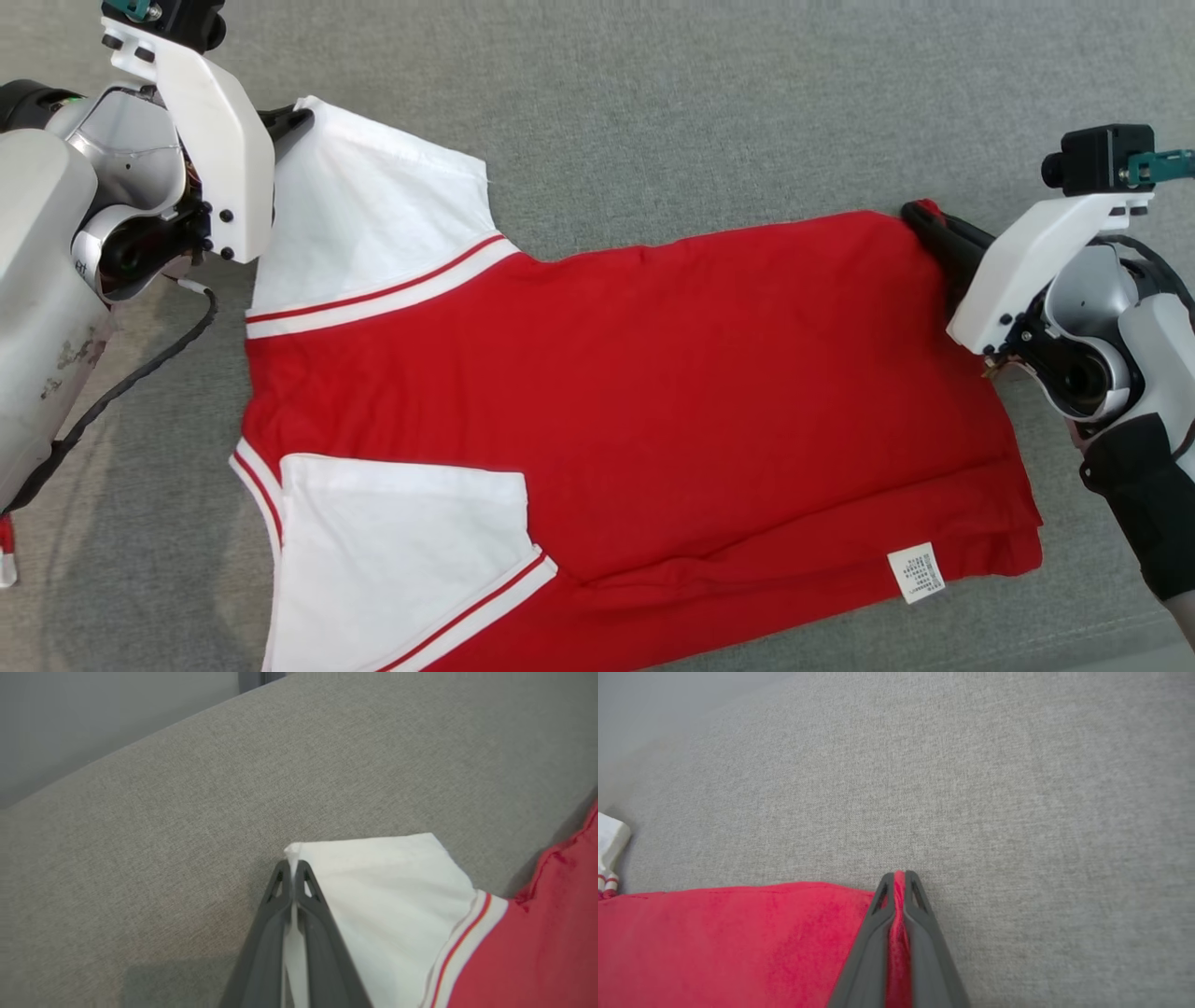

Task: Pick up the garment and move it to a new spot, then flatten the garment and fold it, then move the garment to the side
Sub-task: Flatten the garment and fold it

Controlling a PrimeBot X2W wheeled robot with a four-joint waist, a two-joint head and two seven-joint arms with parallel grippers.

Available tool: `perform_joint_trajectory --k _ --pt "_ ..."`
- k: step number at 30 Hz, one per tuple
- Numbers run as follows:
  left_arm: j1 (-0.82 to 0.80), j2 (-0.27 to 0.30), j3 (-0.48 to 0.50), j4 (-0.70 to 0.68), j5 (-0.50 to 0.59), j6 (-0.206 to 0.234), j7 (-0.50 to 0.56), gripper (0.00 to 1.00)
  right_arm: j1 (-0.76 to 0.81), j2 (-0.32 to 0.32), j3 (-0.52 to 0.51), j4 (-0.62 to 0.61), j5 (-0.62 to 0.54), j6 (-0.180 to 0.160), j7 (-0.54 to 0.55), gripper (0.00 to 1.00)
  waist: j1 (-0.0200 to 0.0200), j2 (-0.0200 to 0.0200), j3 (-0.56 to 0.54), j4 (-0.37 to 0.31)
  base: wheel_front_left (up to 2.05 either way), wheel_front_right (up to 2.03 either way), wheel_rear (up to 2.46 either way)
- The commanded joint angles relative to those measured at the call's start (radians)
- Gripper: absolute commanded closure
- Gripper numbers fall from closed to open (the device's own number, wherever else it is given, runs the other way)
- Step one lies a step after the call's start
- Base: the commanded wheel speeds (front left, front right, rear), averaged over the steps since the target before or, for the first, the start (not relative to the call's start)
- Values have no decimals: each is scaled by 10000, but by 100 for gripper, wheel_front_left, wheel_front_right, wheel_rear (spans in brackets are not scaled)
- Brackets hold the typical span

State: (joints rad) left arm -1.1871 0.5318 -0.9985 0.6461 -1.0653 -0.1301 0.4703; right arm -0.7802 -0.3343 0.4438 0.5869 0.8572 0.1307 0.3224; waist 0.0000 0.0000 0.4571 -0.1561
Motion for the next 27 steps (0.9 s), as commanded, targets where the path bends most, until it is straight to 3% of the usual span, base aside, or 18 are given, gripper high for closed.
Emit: perform_joint_trajectory --k 1,10,27 --pt "62 88 -58 -95 -163 1 -57 100 91 -128 43 16 79 3 -163 100 0 0 -237 105 0 0 0" --pt "374 313 -374 -749 -1079 1 434 100 257 -418 203 269 441 1 -84 100 0 0 -1233 349 0 0 0" --pt "1774 1385 -863 -2734 -3719 83 3327 100 1202 -1281 766 127 1370 1 1579 100 0 0 -2954 748 0 0 0"
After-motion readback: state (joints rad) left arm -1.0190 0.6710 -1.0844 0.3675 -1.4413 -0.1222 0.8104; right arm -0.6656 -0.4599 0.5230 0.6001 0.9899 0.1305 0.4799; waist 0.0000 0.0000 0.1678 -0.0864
